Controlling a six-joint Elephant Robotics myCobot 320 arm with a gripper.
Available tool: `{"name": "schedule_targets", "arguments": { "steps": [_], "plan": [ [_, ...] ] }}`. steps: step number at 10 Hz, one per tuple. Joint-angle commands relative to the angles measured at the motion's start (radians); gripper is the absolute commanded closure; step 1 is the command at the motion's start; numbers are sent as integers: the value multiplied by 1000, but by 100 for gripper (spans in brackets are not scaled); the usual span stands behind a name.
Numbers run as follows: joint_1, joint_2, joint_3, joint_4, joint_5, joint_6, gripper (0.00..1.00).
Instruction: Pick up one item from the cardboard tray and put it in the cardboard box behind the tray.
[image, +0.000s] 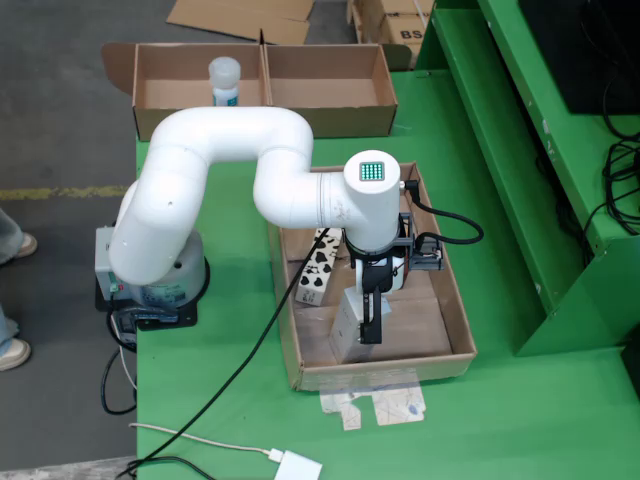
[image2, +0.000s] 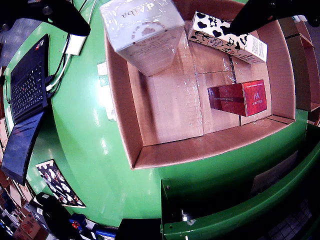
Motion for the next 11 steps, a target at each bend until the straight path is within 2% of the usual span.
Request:
{"name": "schedule_targets", "arguments": {
  "steps": [1,2,11],
  "plan": [
    [-7,37,23,11,5,-5,0],
    [-7,37,23,11,5,-5,0],
    [-7,37,23,11,5,-5,90]
  ]
}}
